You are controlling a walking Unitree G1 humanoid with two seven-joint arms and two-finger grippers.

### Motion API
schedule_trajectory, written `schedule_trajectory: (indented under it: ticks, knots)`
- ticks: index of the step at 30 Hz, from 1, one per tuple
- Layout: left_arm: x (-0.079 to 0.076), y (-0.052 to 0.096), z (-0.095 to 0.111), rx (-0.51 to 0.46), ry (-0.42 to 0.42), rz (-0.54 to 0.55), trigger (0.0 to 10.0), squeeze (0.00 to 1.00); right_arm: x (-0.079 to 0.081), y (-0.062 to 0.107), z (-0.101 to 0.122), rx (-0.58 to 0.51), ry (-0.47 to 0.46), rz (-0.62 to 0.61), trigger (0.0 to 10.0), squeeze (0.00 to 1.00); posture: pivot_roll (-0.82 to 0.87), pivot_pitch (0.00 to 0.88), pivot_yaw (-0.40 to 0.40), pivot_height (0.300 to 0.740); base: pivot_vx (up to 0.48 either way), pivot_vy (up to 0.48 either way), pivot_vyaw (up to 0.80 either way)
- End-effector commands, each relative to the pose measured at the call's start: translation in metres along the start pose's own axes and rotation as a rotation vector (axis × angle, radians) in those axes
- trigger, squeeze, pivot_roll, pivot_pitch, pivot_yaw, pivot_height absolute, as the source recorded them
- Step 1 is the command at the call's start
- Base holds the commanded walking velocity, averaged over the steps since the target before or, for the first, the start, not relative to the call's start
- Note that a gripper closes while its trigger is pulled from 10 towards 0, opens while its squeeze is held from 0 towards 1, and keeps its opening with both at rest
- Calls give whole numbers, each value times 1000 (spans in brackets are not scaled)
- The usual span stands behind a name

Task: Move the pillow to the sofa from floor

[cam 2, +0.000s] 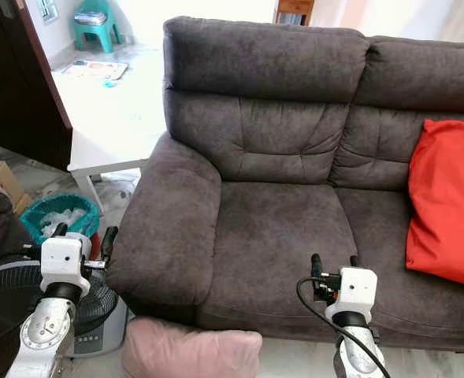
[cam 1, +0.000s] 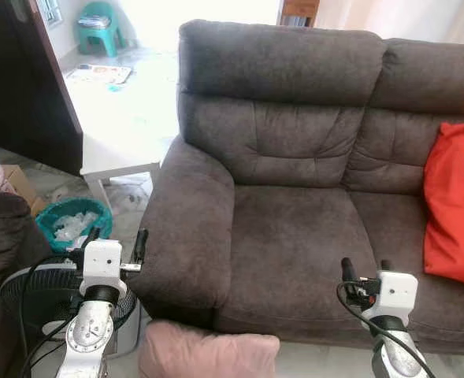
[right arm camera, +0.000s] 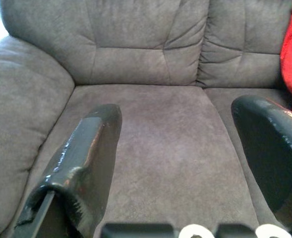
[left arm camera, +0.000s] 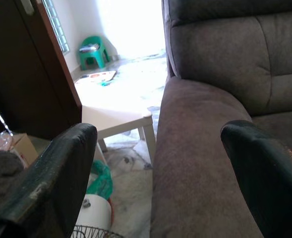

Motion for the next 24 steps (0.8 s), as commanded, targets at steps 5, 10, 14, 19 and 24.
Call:
schedule_trajectory:
  ticks: [5, 10, 14, 19, 24]
  knots:
    - [0, 0, -2, 9, 4, -6, 10000, 0, 1, -6, 7, -11, 13, 9, 10000, 0, 159, 0, -82, 696, 0, 0, 0]
    - [0, 1, -4, 12, 3, -5, 10000, 0, 1, -7, 8, -7, 15, 11, 10000, 0, 160, 0, -82, 676, 0, 0, 0]
    - [0, 0, -5, 14, 3, -4, 10000, 0, 0, -8, 8, -4, 19, 13, 10000, 0, 161, 0, -81, 656, 0, 0, 0]
    - [1, 0, -5, 16, 3, -3, 10000, 0, 0, -9, 9, -8, 21, 13, 10000, 0, 161, 0, -83, 651, 0, 0, 0]
    - [-1, -1, -4, 18, 2, -4, 10000, 0, -3, -9, 7, 4, 33, 3, 10000, 0, 167, 0, -88, 651, 0, 0, 0]
Point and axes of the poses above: a point about 5 cm out from each wrist's last joint towards the gripper, its own y axis pointing back from the gripper into the wrist, its own z axis along the axis of the wrist's last joint, x = y × z, the point moved 6 cm from there along -y, pointing out of the wrist towards the gripper, and after that the axes turned 4 degrees about y, right-handed, at the moved point
